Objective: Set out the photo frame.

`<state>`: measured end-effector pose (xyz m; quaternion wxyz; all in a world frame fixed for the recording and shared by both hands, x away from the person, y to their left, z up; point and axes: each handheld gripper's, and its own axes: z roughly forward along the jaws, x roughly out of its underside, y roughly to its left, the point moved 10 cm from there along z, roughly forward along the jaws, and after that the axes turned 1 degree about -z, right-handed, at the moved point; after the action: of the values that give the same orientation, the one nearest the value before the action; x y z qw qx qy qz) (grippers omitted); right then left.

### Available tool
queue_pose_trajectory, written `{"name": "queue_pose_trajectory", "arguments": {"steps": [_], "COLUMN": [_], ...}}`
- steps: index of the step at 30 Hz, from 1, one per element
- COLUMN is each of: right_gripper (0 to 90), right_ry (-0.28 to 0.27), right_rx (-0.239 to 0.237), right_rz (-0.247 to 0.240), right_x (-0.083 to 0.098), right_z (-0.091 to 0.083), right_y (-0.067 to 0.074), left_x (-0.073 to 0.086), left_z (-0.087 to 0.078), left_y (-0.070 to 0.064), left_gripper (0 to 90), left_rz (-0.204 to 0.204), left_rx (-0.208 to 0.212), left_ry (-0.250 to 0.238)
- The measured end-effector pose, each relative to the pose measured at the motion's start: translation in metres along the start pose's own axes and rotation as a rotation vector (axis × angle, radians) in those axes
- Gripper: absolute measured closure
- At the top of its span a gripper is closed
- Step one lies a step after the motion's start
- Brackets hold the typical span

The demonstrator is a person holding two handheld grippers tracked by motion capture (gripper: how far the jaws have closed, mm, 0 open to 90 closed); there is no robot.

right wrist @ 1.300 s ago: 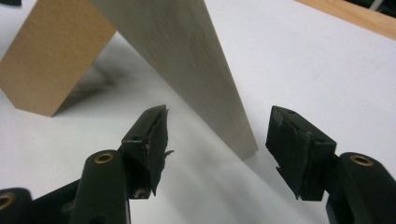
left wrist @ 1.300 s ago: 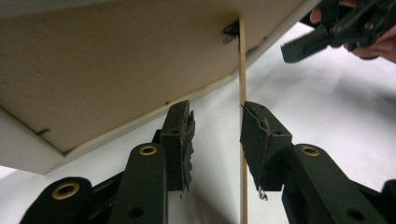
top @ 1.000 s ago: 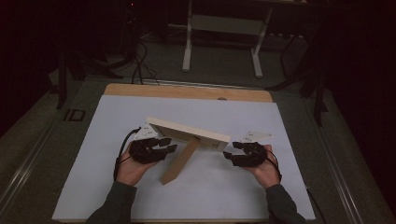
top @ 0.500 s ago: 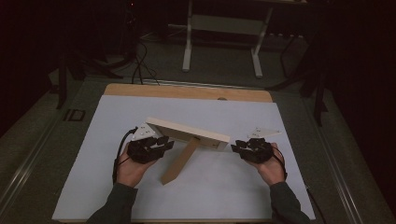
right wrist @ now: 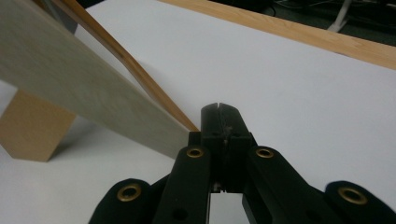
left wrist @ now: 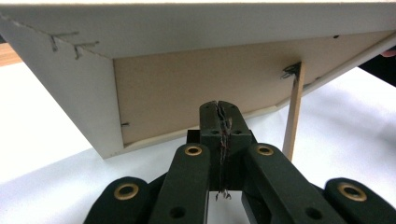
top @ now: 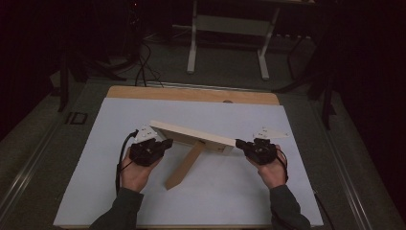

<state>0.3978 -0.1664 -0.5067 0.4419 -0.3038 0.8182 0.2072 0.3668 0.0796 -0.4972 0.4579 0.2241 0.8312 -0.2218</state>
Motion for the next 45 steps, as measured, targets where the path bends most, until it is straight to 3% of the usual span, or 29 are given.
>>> {"name": "queue_pose_trajectory", "arguments": {"steps": [12,34,45], "right_gripper": [89.9,89.9,89.9], "right_ry": [-0.034,-0.032,-0.020], "right_rx": [-0.034,-0.079,-0.098], "right_rz": [0.018,0.020,-0.013], "right_x": [-0.011,-0.013,-0.015], "right_z": [0.003,0.005,0.006], "right_y": [0.007,0.009,0.017], "left_x": [-0.010,-0.016,-0.021], "left_z": [0.007,0.016,0.022], "left_y": [0.002,-0.008,-0.020], "left_gripper": [89.9,89.6,89.6], "left_rz": [-0.026,0.000,0.024], "left_rx": [-0.025,-0.013,0.008], "left_ry": [-0.019,-0.006,-0.001]}}
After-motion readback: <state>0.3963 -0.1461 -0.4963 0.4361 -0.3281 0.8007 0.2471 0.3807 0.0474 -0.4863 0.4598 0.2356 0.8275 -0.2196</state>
